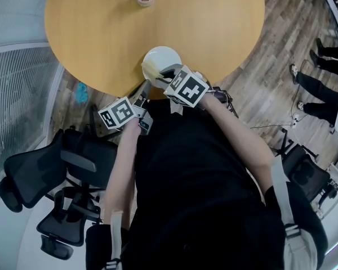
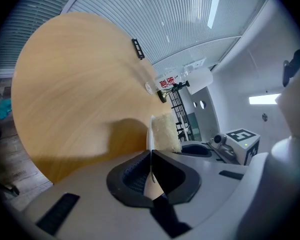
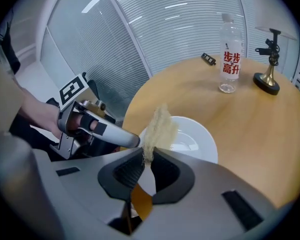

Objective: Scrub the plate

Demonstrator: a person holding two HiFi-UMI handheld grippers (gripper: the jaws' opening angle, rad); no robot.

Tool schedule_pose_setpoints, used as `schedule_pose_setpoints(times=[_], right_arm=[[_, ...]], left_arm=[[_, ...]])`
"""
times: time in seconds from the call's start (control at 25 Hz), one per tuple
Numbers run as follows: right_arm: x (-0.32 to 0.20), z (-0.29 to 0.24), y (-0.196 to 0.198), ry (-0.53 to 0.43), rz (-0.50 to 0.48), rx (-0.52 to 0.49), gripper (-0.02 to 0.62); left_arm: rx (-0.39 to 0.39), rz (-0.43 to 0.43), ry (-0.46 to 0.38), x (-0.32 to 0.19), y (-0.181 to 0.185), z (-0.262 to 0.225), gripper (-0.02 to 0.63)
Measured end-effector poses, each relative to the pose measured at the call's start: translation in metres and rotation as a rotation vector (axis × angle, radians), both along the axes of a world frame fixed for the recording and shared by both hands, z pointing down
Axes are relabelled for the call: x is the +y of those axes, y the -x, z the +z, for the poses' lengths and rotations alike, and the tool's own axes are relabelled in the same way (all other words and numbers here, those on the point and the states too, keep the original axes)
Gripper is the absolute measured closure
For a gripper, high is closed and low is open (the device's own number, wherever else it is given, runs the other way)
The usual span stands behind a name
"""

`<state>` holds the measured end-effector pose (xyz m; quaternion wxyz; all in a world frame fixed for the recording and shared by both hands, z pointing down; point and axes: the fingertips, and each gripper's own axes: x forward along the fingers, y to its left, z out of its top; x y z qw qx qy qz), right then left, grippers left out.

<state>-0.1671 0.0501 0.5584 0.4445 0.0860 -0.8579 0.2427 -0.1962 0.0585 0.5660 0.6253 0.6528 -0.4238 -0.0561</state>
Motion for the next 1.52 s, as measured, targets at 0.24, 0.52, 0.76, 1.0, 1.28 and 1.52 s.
schedule_pose_setpoints(times=[0.24,0.52,0.76,1.0,1.28,1.52], right_arm=[[-0.029,0.012,-0.021,0.01,0.109,0.043,0.549],[-0.045,0.022,-0.056,0.037,0.2,0.121,0.549],[-0.045,0.017,-0.049,0.027,0.186,0.092,0.549],[-0.011,0.004,-0.013,0.037,0.073,0.033,0.549],[0.019,-0.01,0.002,0.064,-0.005,-0.011,0.549],[0.014,0.012,-0.026,0.073,0.023,0.068,0.549]], left_arm=[[-0.005,0.007,-0.008,0.0,0.002,-0.001,0.583],[-0.009,0.009,-0.002,0.0,0.002,0.0,0.583],[-0.035,0.015,-0.012,0.001,0.003,0.003,0.583],[-0.007,0.01,-0.007,-0.001,0.0,-0.001,0.583],[-0.01,0.012,-0.012,-0.003,0.001,-0.001,0.583],[-0.011,0.014,-0.01,-0.004,0.001,0.0,0.583]])
